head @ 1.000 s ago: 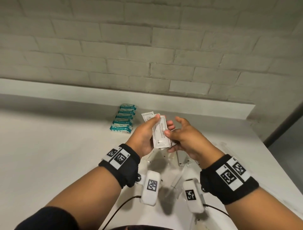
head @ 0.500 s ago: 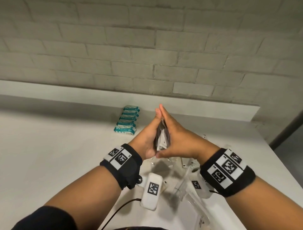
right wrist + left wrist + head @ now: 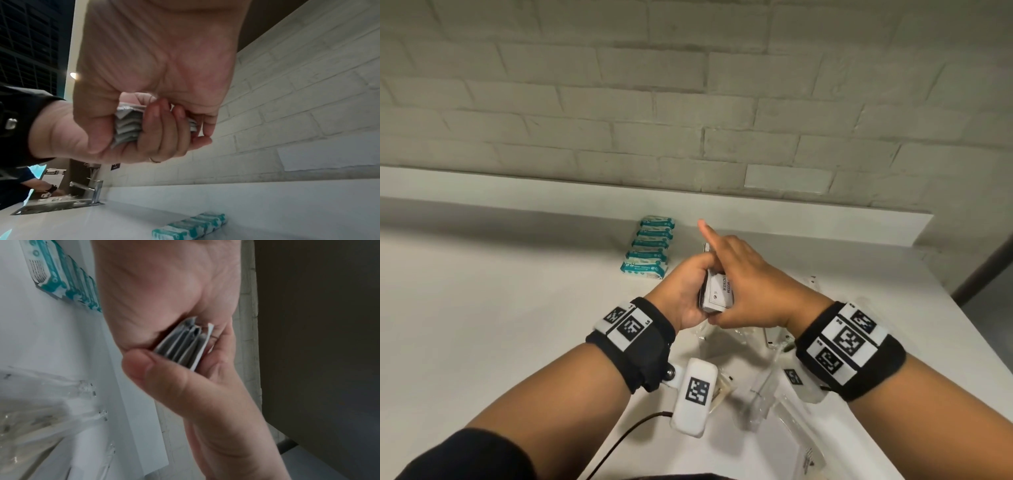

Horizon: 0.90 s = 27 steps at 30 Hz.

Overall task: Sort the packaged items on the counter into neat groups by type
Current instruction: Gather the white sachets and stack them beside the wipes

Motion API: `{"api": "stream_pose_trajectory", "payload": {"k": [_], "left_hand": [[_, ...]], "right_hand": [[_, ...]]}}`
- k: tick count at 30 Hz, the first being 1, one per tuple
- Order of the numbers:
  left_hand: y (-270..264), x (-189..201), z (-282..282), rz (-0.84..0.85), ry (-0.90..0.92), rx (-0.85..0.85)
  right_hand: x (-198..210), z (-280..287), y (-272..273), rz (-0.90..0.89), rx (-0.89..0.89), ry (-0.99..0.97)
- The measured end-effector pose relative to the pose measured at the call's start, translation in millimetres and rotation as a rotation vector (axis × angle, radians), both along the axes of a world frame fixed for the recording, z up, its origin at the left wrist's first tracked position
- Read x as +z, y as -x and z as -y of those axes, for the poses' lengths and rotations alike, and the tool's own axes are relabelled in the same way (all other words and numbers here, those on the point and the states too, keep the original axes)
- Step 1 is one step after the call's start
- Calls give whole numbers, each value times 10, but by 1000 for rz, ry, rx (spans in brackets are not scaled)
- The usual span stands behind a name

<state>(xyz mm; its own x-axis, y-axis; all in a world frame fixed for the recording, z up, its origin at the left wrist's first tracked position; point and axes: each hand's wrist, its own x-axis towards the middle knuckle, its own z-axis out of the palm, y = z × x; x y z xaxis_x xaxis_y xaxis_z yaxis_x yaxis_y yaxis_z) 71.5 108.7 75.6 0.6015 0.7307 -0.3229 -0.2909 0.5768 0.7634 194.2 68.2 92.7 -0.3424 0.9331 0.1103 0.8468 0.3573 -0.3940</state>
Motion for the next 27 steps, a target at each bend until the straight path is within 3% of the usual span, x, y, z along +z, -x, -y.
{"api": "stream_pose_trajectory", "payload": {"k": [3,7,9,13,16,18,20,23,27], "left_hand": [[28,-52,-109,72,15,122],[29,-134,-329,148,-13,334],[-27,-185,-427,140,-53,351],[-103,-357,-582,17,-109,264],[-27,-559,-844,-153,-171,252],[56,-628,-1041,-317,-223,172],[97,-654,-1220,-524,-333,81],[55,-731,-1467,-858,-551,29],[-55,-834,-1664,-1199,-696,-10]], "right_hand": [[-31,-98,-75,-380,-83,228],[-163,-285,-136,-941,-359,485],[-281,-401,-85,-1096,-353,663],[-515,-669,-53,-1228,-410,732],[-651,-894,-185,-1200,-471,762],[-739,-1045,-323,-1059,-471,817],[-782,-1190,-414,-896,-461,859],[-805,-1413,-455,-809,-510,889],[-820,-1667,-414,-676,-561,788]]}}
